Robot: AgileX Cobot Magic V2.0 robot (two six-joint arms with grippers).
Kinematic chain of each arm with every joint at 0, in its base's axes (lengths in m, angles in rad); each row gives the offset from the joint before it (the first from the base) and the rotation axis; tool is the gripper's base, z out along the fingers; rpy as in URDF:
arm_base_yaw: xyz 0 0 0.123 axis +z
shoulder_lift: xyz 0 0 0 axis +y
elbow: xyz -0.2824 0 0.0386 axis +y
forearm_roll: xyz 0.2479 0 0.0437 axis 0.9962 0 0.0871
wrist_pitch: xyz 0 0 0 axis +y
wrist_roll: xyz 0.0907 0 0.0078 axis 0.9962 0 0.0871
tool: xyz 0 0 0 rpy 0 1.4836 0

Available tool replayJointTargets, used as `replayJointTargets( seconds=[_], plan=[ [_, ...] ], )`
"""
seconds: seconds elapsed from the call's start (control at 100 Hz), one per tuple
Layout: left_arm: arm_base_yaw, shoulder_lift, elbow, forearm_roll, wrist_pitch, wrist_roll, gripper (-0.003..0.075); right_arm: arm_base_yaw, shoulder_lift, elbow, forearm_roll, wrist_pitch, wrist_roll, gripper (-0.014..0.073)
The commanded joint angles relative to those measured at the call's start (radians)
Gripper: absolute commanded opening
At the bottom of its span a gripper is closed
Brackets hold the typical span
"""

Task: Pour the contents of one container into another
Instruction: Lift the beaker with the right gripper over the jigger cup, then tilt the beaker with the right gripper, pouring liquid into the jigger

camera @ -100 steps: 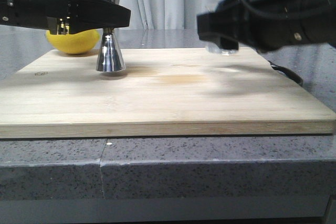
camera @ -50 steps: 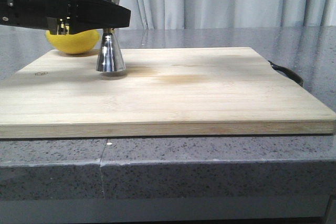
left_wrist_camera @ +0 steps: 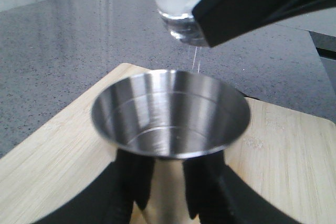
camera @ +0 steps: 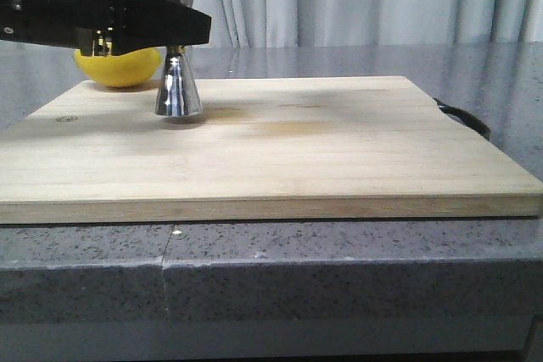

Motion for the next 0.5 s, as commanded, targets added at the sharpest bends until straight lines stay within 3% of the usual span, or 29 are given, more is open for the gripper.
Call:
replayJointTargets(
  seconds=[0.0, 0.49],
  plan=[
    [-0.007, -0.039, -0.028, -0.076, 0.117, -0.005, 0.0187, 0.008, -0.026, -0.068, -0.04, -0.029, -0.055, 0.0327],
    [-0.007, -0.039, -0.028, -0.076, 0.117, -0.005, 0.0187, 0.059, -0.007, -0.082, -0.237, -0.017, -0.205, 0.0327]
  ],
)
